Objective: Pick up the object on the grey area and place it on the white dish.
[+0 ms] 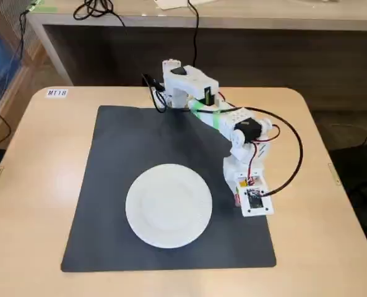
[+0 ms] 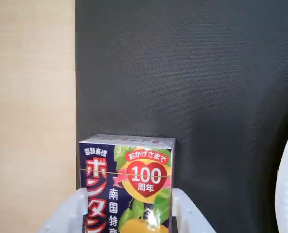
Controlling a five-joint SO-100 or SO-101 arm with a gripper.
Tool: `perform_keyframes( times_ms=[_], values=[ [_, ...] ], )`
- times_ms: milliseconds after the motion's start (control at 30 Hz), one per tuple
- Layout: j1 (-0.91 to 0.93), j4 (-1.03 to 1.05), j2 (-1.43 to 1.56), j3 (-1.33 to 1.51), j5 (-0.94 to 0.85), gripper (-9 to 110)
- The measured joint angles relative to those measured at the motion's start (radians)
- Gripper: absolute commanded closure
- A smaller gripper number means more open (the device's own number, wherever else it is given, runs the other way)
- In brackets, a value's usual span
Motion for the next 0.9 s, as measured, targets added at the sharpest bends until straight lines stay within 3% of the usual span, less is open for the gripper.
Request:
perform_keyframes(
  times_ms=[100,900],
  values=[
    [0.0,0.008,-0.011,0.002,0.0,64],
    [-0.005,0.009,-0.064,-0.009,0.003,82]
  ],
)
